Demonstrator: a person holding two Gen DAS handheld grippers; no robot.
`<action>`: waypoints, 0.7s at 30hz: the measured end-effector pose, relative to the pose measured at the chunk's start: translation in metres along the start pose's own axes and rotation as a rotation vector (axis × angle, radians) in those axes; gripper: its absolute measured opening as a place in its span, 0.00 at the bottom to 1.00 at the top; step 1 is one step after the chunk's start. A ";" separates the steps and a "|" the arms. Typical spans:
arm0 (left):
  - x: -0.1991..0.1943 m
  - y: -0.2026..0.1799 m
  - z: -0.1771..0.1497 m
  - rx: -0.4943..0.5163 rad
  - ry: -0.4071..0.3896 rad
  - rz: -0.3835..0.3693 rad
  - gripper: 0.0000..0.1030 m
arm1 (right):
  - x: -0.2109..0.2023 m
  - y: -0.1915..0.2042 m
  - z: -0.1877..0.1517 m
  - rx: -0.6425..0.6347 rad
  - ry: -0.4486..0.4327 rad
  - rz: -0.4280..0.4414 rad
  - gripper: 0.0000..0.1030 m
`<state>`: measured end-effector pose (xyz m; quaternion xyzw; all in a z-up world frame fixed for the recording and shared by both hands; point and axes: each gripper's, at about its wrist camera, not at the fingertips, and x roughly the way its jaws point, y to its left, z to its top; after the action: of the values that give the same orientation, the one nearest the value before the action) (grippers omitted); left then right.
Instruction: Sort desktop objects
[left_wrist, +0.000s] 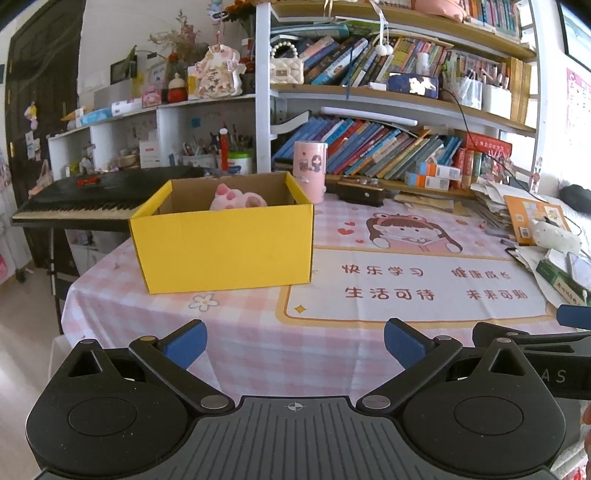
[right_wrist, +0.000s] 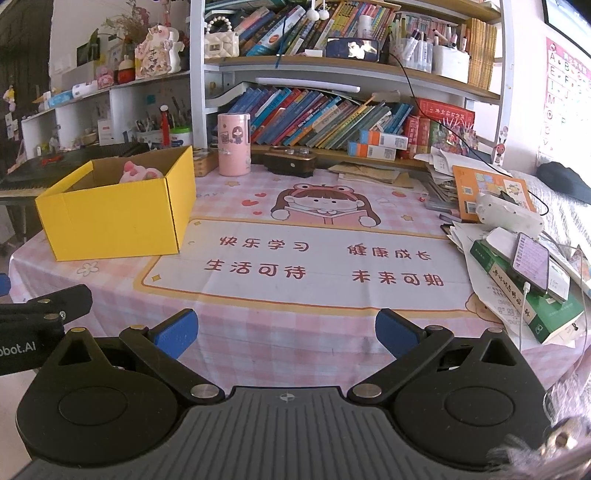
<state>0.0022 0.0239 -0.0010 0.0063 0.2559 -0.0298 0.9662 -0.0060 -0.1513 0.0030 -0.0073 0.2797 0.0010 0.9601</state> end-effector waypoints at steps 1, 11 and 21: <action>0.000 0.000 0.000 0.001 0.002 -0.002 1.00 | 0.000 0.000 0.000 0.000 0.000 -0.002 1.00; 0.001 -0.002 0.000 0.003 0.011 -0.009 1.00 | -0.001 0.000 0.001 0.002 -0.001 -0.004 1.00; 0.004 0.000 -0.001 -0.005 0.017 -0.023 1.00 | 0.000 0.000 0.002 0.001 0.000 -0.005 1.00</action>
<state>0.0048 0.0235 -0.0038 0.0014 0.2644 -0.0403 0.9636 -0.0056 -0.1509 0.0045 -0.0073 0.2795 -0.0017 0.9601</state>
